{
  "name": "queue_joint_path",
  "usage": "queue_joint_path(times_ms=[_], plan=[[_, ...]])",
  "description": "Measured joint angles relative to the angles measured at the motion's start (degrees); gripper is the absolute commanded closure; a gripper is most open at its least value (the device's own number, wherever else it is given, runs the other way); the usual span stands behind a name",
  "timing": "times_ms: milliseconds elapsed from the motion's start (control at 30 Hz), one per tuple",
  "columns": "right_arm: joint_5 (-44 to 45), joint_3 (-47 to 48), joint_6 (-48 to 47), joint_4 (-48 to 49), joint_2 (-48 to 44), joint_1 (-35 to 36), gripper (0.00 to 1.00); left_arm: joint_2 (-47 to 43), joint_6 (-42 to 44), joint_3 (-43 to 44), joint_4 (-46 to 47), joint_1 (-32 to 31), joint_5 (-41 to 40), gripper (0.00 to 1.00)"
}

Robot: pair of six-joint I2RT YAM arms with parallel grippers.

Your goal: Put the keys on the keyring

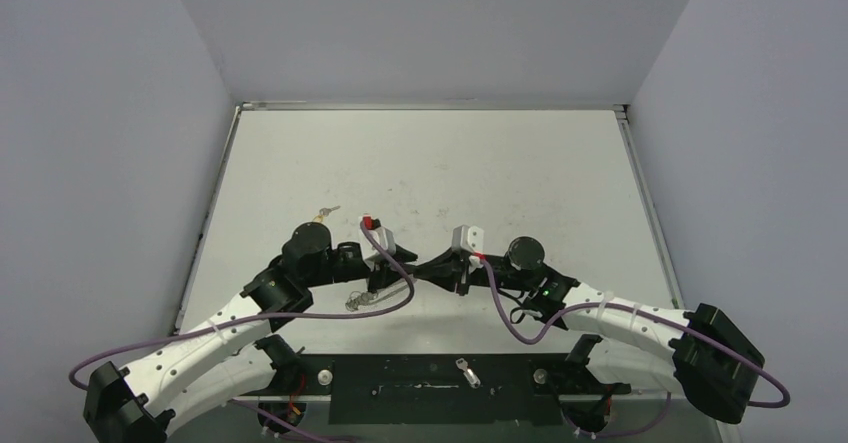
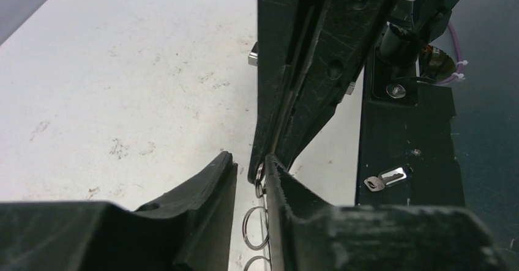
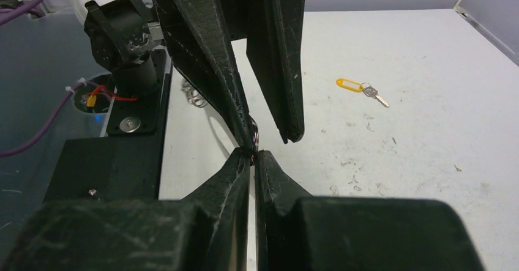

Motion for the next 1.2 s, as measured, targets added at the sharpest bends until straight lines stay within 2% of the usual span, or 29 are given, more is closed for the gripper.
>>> queue_joint_path(times_ms=[100, 333, 567, 900, 1200], plan=[[-0.7, -0.4, -1.0, -0.4, -0.8, 0.2, 1.0, -1.1, 0.3, -0.7, 0.5, 0.0, -0.9, 0.62], [-0.7, -0.6, -4.1, -3.3, -3.1, -0.3, 1.0, -7.8, 0.4, -3.3, 0.7, -0.2, -0.7, 0.62], [-1.5, -0.6, -7.8, -8.7, -5.9, -0.3, 1.0, -10.2, 1.0, -4.7, -1.6, -0.2, -0.9, 0.64], [-3.0, -0.1, -10.5, -15.1, -6.7, -0.3, 1.0, -9.2, 1.2, -5.1, -3.3, -0.2, -2.5, 0.66], [-4.4, 1.6, -10.7, -17.0, -6.7, -0.3, 1.0, -3.8, 4.3, -5.1, -0.3, -0.2, -1.2, 0.72]])
